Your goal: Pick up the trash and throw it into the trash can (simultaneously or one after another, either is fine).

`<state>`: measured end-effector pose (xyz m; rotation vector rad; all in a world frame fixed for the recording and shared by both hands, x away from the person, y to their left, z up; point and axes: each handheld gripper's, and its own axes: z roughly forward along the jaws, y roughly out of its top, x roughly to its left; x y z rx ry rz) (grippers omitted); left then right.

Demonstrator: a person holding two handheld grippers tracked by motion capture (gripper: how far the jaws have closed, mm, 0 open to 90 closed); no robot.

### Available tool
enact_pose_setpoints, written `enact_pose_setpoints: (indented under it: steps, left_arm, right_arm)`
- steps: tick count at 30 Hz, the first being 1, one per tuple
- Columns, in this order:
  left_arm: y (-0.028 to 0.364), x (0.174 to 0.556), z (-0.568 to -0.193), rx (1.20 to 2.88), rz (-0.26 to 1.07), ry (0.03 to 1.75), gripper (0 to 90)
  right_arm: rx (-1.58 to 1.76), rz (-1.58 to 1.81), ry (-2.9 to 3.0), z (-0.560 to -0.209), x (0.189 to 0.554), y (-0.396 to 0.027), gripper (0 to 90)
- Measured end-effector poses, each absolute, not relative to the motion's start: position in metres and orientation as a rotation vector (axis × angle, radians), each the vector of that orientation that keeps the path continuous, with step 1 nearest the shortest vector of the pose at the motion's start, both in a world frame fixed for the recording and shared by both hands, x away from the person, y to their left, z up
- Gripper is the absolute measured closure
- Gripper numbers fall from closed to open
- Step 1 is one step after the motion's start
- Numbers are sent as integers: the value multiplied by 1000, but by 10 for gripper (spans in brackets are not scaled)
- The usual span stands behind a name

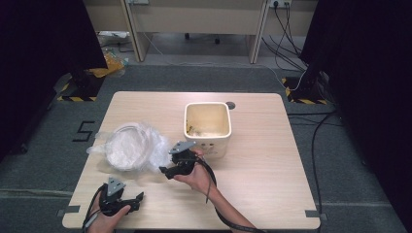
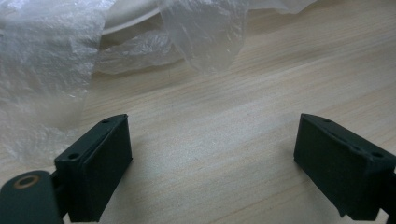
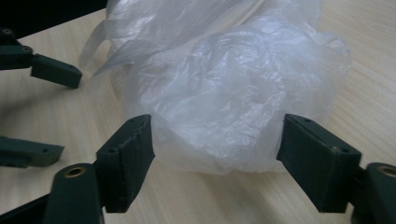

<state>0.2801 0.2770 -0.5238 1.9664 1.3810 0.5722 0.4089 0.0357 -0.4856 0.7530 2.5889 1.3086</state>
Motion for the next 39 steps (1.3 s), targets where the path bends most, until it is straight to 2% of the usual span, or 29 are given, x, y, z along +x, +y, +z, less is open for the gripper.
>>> enact_pose_setpoints:
  steps: [1,2,3,4,5,7,8,9,10,15,17,23,29,39]
  left_arm:
    - [277,280,-524,1963,573,1381,105]
    - [277,280,-524,1963,573,1381,104]
    - [277,280,-524,1962,573,1382,105]
    - [277,280,-524,1962,573,1381,105]
    - [277,280,-524,1961,573,1381,105]
    - [277,280,-524,1961,574,1381,105]
    - [277,280,-524,1961,574,1381,105]
    - [277,280,-524,1961,574,1381,105]
    - [277,280,-524,1962,573,1381,105]
    - [277,278,-521,1989,553,1391,114]
    - [278,276,-518,1996,534,1386,170]
    - [284,273,-508,1982,536,1389,157]
    - [307,272,-502,1943,552,1454,158]
    - [329,272,-503,1916,527,1508,160]
  right_arm:
    - [755,1308,2586,-487,411,37,377]
    - [755,1308,2586,-487,411,37,377]
    - [743,1296,2601,-491,413,38,567]
    - [743,1296,2601,-491,413,38,567]
    - [728,1278,2608,-495,415,37,688]
    - [719,1271,2615,-496,415,34,777]
    - [719,1271,2615,-496,415,34,777]
    - [712,1267,2621,-495,414,30,832]
    - [709,1265,2622,-495,413,28,847]
    - [695,1280,2632,-493,406,15,875]
    - [686,1288,2638,-493,401,11,877]
    - [669,1286,2671,-494,387,0,877]
    - [647,1271,2692,-494,374,-14,877]
    - [631,1248,2732,-490,350,-57,877]
